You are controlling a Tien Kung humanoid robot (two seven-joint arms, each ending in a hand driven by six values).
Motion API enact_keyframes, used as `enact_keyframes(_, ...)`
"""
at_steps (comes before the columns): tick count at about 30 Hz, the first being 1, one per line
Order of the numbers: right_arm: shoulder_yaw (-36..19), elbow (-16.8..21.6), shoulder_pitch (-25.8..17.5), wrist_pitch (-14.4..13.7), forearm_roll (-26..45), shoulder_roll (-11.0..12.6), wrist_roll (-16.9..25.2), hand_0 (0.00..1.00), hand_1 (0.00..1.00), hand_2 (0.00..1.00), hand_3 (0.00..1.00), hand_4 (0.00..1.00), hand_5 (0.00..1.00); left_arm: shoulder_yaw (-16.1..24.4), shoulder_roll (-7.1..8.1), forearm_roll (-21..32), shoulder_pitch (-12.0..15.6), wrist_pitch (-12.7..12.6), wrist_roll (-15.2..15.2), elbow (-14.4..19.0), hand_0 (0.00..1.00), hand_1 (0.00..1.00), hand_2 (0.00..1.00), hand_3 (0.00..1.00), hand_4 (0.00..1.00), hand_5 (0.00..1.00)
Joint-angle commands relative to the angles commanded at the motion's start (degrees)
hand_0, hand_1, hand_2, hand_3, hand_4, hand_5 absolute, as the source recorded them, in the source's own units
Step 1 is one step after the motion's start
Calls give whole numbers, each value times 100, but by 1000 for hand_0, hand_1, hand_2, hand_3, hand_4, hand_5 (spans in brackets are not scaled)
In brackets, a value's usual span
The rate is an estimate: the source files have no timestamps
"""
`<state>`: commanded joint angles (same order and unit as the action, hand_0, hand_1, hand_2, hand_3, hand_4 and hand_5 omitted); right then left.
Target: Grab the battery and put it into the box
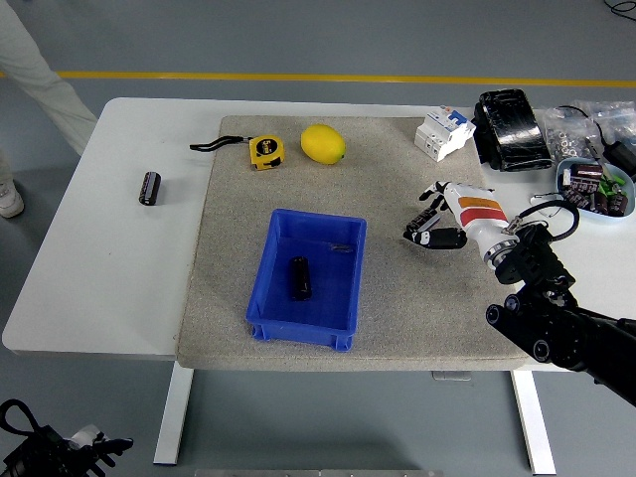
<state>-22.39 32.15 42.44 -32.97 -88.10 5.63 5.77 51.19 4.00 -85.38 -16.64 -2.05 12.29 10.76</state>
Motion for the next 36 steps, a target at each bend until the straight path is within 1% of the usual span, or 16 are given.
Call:
enact_keyframes(4,30,-34,7,-5,31,-2,-1,485,516,536,627,998,410,-7,-1,-1,-3,6,3,3,572,552,641,600,579,642)
enact_keyframes(5,31,-36,6,-8,36,-3,0,462,506,527,617,998,408,-10,0,-1,-3,8,3,4,574,552,639,599,580,643)
enact_keyframes(10,49,-44,-1,-45,39,-14,-21,462,506,527,617,998,408,-9,-3,-4,0,12,6,6,574,552,639,599,580,643)
enact_keyframes(11,48,-53,-2,-48,46,-17,-35,363,457,463,549,998,376,-14,-4,1,1,11,6,6,573,551,641,600,579,641)
enact_keyframes(16,3,-87,-1,-66,36,-15,-70,363,457,463,549,998,376,-34,-1,32,-6,9,1,6,573,551,641,600,579,641)
enact_keyframes(17,-7,-89,-1,-70,31,-14,-71,321,431,443,498,945,339,-33,0,27,-8,11,0,6,574,552,640,599,580,642)
enact_keyframes(22,-25,-124,-1,-80,-1,-19,-108,321,431,443,498,945,339,-28,3,12,-15,12,-2,5,574,552,640,599,580,642)
enact_keyframes(23,-26,-128,-2,-80,-2,-19,-111,296,409,435,478,896,304,-28,3,14,-15,11,-3,4,574,551,639,599,581,642)
enact_keyframes(34,-91,-116,-12,-87,-31,-4,-83,302,409,435,479,897,302,6,10,-19,3,12,-1,0,574,551,637,599,581,640)
enact_keyframes(36,-120,-112,-10,-90,-52,9,-78,310,407,435,479,915,320,18,16,-41,8,17,2,-1,574,546,636,599,581,638)
